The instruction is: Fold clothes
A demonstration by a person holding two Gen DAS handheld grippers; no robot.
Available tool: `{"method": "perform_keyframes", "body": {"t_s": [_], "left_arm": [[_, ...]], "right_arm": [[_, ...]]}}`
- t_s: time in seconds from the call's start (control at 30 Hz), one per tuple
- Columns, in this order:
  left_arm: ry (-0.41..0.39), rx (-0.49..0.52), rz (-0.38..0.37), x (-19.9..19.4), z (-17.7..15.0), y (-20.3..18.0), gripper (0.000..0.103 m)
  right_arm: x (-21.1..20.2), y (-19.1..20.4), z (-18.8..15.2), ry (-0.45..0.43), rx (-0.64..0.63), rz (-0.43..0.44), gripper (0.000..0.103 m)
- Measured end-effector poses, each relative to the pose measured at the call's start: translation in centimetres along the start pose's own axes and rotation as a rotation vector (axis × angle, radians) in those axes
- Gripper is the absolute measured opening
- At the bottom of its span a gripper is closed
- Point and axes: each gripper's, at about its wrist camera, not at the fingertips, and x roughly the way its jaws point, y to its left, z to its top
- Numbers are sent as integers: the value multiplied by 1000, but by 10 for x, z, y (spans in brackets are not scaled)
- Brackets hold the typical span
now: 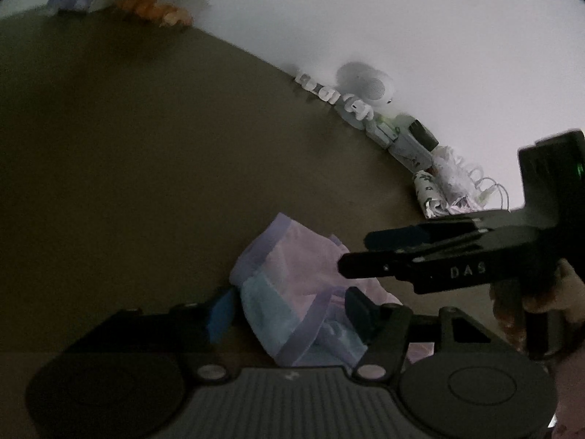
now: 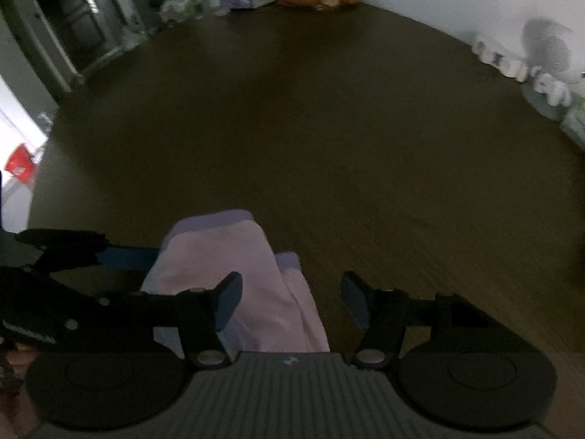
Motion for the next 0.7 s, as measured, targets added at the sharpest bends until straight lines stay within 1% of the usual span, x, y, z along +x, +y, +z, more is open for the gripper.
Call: {"method": "perform_keyframes", "body": {"t_s": [0.07,0.1,0.13,0.17,0.2,0.23,0.3,0.37,0.43,0.47,0.5,0.53,0.57,0.6,0.7], "left_arm": [[-9,17,24,2,0,-3,55],[-14,25,38,3,0,-4,49],[-17,20,42,4,0,-4,44],[-20,12,44,5,1,-4,42],[-18,2,46,6,1,-3,36],[-19,-9,47,7,2,-2,32],[-20,-32,43,7,4,1,31],[-26,-30,47,9,4,0,30],[-27,-13,61,11,5,-2,30],[-28,-4,69,12,5,-4,29],[-29,5,76,13,5,-6,27],[-30,14,84,14,5,-7,17],[-31,21,87,15,5,-8,11],[-33,26,90,16,4,-8,8],[-41,47,96,17,3,-9,4]], "right_arm": [[4,-1,0,5,-14,35,57],[8,0,-1,19,-27,46,47],[10,1,-2,22,-42,48,39],[12,2,-2,24,-55,51,34],[12,2,-2,22,-54,59,31],[11,-2,-2,16,-34,70,31],[9,-12,-2,-1,13,86,31],[9,-22,-2,-11,56,103,31],[9,-22,-5,-15,58,120,30],[8,-22,-5,-16,57,126,25],[9,-21,-5,-12,49,124,21],[10,-20,-4,-8,46,120,16],[10,-19,-3,-6,42,116,13],[10,-19,-1,-8,33,112,9],[5,-17,0,-22,5,94,5]]}}
